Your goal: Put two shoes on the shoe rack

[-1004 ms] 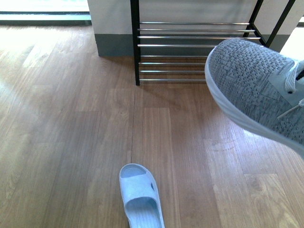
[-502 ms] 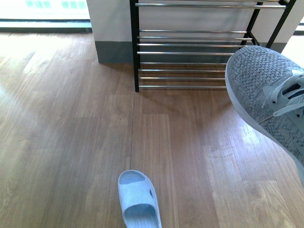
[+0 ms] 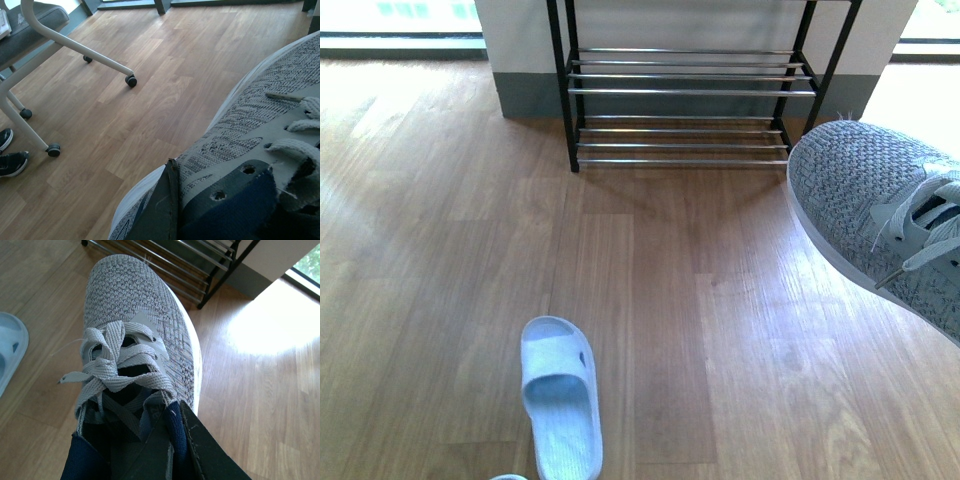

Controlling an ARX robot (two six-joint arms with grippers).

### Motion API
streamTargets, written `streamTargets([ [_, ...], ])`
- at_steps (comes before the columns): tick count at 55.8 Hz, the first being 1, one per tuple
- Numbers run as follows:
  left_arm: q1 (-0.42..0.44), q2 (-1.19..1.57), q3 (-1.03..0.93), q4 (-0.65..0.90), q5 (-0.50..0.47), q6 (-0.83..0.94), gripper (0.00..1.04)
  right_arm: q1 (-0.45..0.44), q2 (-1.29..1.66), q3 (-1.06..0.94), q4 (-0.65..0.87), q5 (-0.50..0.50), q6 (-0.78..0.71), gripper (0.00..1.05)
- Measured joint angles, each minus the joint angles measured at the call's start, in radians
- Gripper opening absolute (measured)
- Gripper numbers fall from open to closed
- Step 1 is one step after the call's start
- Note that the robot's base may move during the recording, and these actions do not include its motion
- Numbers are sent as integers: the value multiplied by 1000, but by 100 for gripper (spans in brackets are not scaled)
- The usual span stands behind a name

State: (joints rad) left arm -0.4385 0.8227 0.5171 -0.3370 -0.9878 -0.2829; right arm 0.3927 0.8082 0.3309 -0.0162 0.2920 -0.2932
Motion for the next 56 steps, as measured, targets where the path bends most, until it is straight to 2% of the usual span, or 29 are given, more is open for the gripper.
streamTargets([
  [56,-3,-4,-4,-2,4,0,1,0,-2,0,0,-3,-4,1],
])
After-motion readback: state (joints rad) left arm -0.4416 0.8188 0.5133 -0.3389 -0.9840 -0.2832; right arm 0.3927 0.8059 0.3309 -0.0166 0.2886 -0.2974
